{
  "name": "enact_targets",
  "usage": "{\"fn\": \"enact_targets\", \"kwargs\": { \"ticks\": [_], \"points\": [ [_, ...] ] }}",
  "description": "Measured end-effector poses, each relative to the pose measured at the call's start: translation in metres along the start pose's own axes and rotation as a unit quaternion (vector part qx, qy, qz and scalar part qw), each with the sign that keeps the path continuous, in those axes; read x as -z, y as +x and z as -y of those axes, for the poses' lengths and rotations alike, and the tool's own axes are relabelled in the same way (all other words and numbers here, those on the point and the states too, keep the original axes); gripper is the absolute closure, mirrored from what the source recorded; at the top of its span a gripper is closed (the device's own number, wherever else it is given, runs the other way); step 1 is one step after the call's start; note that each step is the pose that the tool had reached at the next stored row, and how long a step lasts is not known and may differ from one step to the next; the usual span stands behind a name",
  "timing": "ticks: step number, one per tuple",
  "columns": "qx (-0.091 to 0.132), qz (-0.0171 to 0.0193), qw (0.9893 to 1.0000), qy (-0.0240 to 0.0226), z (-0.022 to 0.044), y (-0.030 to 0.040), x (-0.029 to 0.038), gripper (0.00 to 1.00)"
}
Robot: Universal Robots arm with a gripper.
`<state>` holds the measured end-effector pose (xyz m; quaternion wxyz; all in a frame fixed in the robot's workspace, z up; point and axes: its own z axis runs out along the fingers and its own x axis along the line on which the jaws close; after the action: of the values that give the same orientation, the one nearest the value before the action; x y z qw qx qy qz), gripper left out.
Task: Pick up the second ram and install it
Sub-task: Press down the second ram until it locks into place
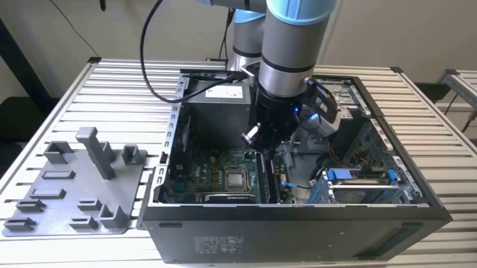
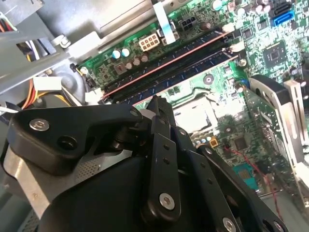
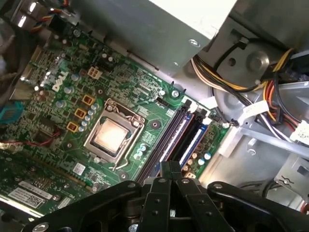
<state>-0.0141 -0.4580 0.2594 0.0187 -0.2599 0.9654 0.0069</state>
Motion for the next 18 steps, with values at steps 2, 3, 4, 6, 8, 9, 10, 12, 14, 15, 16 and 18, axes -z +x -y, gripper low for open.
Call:
{"fn": "enact_targets", "kwargs": {
  "ticks": [2,3,4,6,8,9,10,12,14,15,16,18],
  "points": [
    [0.008,-0.0006,1.0,0.0009,0.0,0.0,-0.0001,0.89],
    [0.012,-0.001,0.9999,0.0015,0.0,0.0,0.0,0.89],
    [0.017,-0.0014,0.9999,0.0019,0.0,0.0,0.0,0.89],
    [0.026,-0.0019,0.9996,0.0026,0.0,0.0,0.0,0.89],
    [0.036,-0.0022,0.9993,0.0029,-0.0001,0.0,0.0,0.89],
    [0.042,-0.0023,0.9991,0.0028,0.0,0.0,0.0,0.89],
    [0.048,-0.0023,0.9989,0.0028,-0.0001,0.0,0.0,0.89],
    [0.06,-0.0022,0.9982,0.0023,-0.0001,0.0,0.0,0.89],
    [0.075,-0.0022,0.9972,0.0018,-0.0001,0.0,0.0,0.89],
    [0.084,-0.0021,0.9965,0.0015,-0.0001,0.0,-0.0001,0.89],
    [0.093,-0.0021,0.9956,0.0011,-0.0001,0.0,0.0,0.89],
    [0.111,-0.0021,0.9938,0.0004,-0.0001,0.0,-0.0001,0.89]
  ]
}}
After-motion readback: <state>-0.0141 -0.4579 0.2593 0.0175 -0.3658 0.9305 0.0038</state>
